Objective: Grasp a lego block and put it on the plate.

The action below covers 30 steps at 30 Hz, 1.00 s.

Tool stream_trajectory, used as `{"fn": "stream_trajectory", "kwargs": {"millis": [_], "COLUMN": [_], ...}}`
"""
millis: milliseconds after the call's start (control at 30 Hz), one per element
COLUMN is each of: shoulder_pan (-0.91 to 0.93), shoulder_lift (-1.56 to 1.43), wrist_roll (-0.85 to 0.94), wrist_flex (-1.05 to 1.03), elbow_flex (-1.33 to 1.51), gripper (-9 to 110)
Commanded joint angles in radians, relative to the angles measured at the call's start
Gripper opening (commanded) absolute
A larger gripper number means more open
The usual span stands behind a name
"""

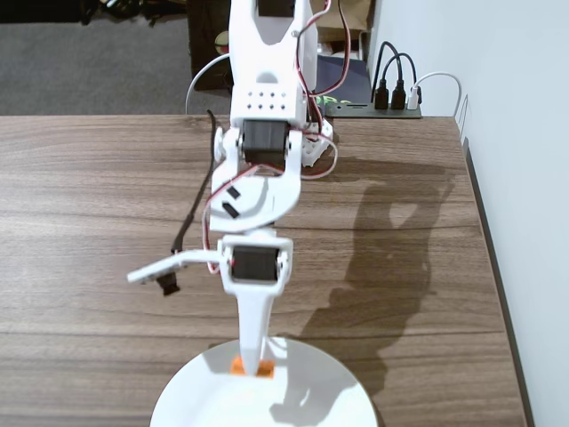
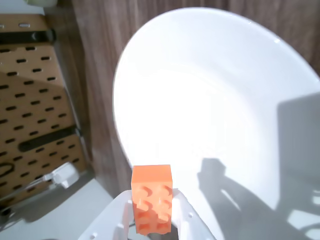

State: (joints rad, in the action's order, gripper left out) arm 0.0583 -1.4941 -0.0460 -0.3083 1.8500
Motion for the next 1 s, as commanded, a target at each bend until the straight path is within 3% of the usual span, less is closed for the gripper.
{"fn": "stream_trajectory", "kwargs": {"millis": [0,767,967], "shoulder_pan": [-0.011,-0.011,-0.011], "shoulder_lift": [0.037,0.204,0.21], "wrist_roll": [-0.011,-0.034,-0.034], "wrist_flex": [0.012,0.011,0.011], "elbow_flex": [-0.084,-0.189,-0.193], "gripper": [4,5,13]}}
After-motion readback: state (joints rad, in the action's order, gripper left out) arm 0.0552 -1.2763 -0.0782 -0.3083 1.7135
